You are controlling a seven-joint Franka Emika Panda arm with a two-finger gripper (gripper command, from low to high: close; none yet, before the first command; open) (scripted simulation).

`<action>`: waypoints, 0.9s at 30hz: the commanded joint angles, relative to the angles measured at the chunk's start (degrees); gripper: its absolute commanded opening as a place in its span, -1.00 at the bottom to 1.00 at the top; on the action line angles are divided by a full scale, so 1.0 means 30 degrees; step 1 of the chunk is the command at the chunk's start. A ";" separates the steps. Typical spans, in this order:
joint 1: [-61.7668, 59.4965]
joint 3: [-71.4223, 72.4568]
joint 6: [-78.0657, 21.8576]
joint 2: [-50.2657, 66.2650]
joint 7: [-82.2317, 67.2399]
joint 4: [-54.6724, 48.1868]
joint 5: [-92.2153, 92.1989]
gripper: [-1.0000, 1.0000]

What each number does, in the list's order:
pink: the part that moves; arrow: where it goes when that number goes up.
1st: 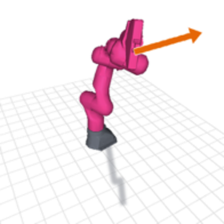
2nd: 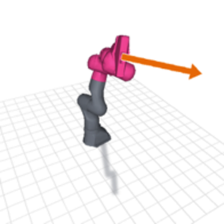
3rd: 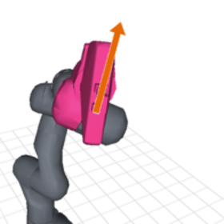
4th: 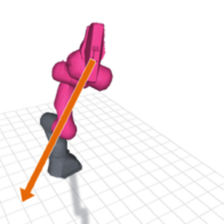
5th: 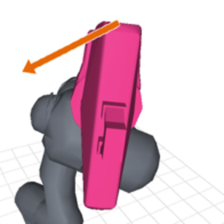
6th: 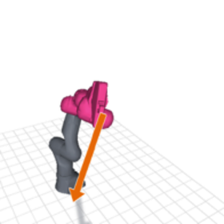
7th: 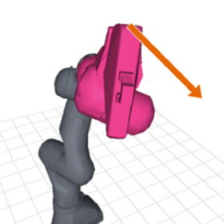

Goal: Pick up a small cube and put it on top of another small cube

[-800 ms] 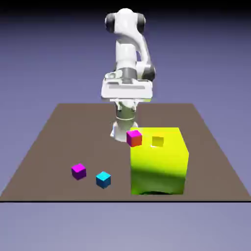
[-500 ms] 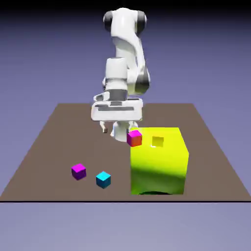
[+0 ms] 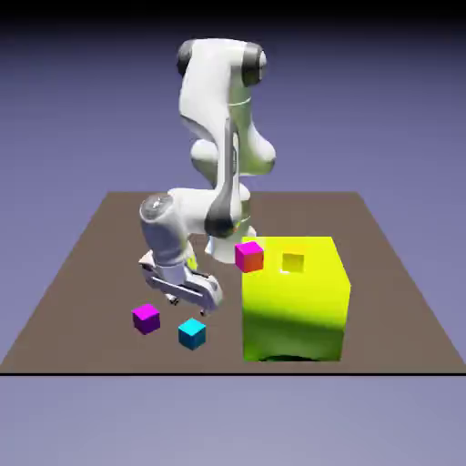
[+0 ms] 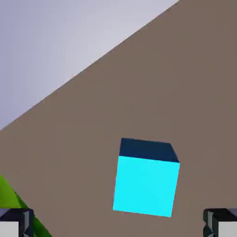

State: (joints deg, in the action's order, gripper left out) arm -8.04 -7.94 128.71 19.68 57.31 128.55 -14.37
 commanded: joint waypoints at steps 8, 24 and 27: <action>-0.0243 0.0633 0.2517 0.2986 -0.0602 0.0247 -0.1196 -1.00; -0.1822 0.5136 -0.8537 -0.7288 0.5907 -0.2221 0.0355 -1.00; -0.2189 0.6400 -1.0986 -0.9110 0.7464 -0.2496 -0.0241 -1.00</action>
State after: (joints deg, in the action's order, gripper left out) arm -14.55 11.26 95.79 -7.65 79.69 121.07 -15.20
